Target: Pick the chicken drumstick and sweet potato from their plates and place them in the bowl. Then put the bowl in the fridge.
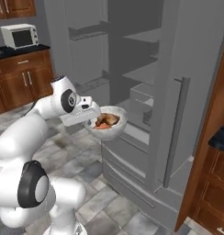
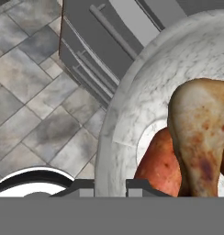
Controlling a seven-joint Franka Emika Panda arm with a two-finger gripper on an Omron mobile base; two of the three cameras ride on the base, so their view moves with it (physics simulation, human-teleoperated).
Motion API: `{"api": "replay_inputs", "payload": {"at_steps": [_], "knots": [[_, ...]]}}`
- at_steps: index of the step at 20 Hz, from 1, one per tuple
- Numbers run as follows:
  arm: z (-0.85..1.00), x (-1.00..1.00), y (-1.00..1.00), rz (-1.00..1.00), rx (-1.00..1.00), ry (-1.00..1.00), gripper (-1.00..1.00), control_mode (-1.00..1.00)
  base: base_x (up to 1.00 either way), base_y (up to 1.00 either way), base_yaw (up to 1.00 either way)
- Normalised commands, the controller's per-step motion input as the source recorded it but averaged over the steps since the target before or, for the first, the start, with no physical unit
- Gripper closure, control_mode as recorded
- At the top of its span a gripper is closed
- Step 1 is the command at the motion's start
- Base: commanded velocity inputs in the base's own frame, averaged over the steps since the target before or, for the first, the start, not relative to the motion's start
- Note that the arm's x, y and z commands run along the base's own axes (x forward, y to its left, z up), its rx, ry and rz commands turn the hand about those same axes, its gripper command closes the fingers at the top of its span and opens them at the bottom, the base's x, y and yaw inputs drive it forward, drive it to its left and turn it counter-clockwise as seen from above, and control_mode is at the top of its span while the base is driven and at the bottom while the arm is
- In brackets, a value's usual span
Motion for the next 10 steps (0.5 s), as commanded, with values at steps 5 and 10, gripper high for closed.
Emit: {"api": "replay_inputs", "payload": {"at_steps": [5, 10], "knots": [[0.00, 0.00, 0.00, 0.00, 0.00, 0.00, 1.00, 1.00, 0.64, 0.12, -0.25], [0.00, 0.00, 0.00, 0.00, 0.00, 0.00, 1.00, 1.00, 0.51, 0.19, -0.39]]}}
